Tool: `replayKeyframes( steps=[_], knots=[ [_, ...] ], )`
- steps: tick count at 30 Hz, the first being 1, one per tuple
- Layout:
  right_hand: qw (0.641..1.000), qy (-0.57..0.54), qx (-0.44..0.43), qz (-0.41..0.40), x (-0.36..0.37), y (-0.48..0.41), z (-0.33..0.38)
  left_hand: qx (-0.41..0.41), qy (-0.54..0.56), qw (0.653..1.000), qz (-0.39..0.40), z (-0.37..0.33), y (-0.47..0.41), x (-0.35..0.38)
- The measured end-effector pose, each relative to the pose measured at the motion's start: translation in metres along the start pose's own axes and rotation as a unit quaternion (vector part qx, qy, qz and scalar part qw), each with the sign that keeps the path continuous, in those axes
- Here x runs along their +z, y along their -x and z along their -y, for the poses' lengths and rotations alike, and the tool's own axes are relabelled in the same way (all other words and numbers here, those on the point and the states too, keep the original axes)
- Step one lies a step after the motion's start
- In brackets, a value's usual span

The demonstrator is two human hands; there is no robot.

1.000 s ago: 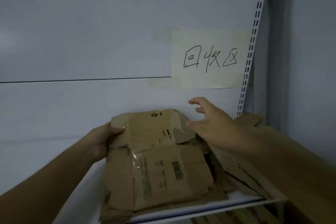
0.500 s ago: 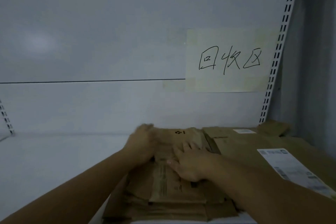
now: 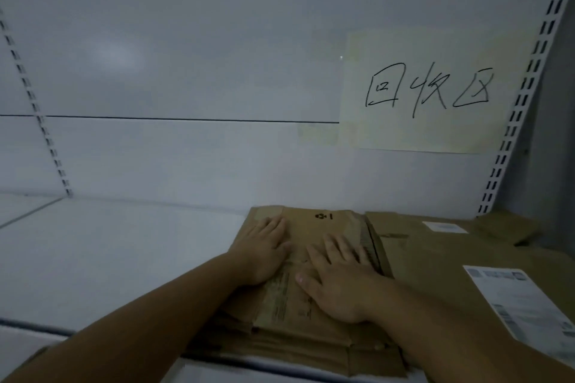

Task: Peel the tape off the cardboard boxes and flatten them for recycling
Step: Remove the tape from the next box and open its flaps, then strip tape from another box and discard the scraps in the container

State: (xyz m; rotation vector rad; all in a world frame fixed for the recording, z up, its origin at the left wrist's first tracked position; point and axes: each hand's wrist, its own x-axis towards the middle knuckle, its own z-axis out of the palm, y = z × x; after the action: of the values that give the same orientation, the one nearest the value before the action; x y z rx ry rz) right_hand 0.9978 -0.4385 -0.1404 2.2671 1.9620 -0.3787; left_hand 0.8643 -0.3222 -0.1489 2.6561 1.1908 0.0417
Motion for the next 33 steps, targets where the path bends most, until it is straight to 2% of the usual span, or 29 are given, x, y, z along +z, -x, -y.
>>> replayKeyframes(
  steps=[8,12,16,18,21,24,29,33],
  knots=[
    [1.000,0.000,0.001,0.016,0.000,-0.006,-0.003,-0.027,-0.095,0.994,0.053,-0.008,0.003,-0.006],
    [1.000,-0.015,0.008,0.022,-0.006,-0.010,-0.003,-0.031,-0.060,0.996,0.058,-0.011,0.009,-0.015],
    [0.992,-0.101,0.041,-0.057,-0.013,-0.005,0.004,0.007,0.081,0.996,0.024,0.000,0.050,-0.048],
    [0.981,-0.141,0.071,-0.110,-0.019,0.001,0.023,0.021,0.054,0.998,0.001,0.032,0.077,-0.065],
    [0.970,-0.146,0.088,-0.172,-0.032,0.002,0.075,-0.026,-0.033,0.999,-0.025,0.105,0.112,-0.095],
    [0.975,-0.074,0.037,-0.207,-0.043,-0.001,0.155,-0.084,-0.082,0.991,-0.065,0.172,0.155,-0.128],
    [0.980,0.034,-0.106,-0.164,-0.038,-0.010,0.304,-0.148,-0.127,0.974,-0.119,0.261,0.228,-0.161],
    [0.970,0.078,-0.182,-0.138,-0.025,-0.022,0.387,-0.173,-0.134,0.968,-0.125,0.321,0.276,-0.169]
  ],
)
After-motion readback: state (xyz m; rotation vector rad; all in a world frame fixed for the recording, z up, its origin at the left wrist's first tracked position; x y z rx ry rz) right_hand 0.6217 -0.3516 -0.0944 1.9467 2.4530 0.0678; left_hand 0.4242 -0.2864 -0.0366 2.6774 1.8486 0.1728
